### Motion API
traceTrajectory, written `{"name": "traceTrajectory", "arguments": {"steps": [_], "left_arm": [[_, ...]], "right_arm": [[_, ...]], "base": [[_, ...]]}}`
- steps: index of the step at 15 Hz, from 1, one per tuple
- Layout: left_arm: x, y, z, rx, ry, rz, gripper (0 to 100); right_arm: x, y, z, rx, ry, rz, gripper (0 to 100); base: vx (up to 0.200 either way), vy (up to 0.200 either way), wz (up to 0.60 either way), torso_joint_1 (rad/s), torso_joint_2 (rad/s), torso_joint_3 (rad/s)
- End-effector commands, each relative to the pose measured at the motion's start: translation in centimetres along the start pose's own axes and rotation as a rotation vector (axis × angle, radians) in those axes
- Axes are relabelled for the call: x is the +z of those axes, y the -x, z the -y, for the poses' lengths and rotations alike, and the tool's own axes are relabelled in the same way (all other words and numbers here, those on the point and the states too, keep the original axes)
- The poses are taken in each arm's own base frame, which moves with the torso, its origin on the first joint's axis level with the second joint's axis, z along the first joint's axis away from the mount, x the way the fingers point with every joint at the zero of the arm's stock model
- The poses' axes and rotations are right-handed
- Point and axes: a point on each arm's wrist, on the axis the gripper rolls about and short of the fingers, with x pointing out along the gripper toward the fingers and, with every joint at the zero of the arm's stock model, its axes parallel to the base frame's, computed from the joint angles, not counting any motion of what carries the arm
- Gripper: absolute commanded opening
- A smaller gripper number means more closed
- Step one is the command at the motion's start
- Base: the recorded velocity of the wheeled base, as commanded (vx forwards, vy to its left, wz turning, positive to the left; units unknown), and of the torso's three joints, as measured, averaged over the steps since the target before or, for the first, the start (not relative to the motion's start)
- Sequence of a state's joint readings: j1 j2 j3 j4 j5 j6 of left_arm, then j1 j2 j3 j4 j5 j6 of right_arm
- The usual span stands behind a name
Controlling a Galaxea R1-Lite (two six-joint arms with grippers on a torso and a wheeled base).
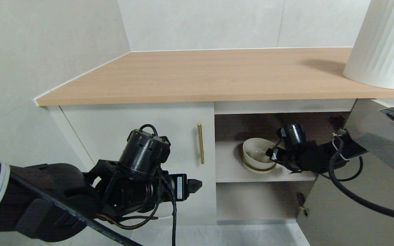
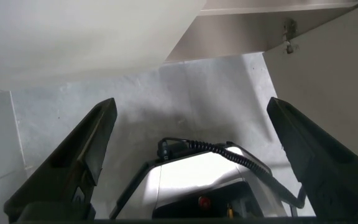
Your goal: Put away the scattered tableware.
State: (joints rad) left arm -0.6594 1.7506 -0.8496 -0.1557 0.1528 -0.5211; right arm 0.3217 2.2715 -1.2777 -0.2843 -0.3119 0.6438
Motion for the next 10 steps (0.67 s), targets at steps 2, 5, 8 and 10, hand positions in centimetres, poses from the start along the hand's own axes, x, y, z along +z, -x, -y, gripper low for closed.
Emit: {"name": "traceTrajectory", "arguments": {"steps": [2, 5, 8, 10], "left_arm": [[1.0, 1.7, -0.7, -0.003, 0.012, 0.056, 100], [2.2, 5.7, -2.8, 0.009, 0.018, 0.168, 100], [1.3, 10.2, -4.3, 0.008, -0.008, 0.227, 100], [0.5, 11.8, -4.8, 0.014, -0.034, 0.234, 100]], "right_arm": [[0.8, 4.8, -0.4, 0.066, 0.021, -0.03, 100], [0.9, 12.6, -0.3, 0.202, 0.144, -0.105, 100], [1.2, 19.5, 1.3, 0.276, 0.211, -0.081, 100], [1.1, 22.4, 3.1, 0.262, 0.23, -0.098, 100]], "base": [[0.0, 0.0, 0.0, 0.0, 0.0, 0.0], [0.0, 0.0, 0.0, 0.0, 0.0, 0.0], [0.0, 0.0, 0.0, 0.0, 0.0, 0.0], [0.0, 0.0, 0.0, 0.0, 0.0, 0.0]]}}
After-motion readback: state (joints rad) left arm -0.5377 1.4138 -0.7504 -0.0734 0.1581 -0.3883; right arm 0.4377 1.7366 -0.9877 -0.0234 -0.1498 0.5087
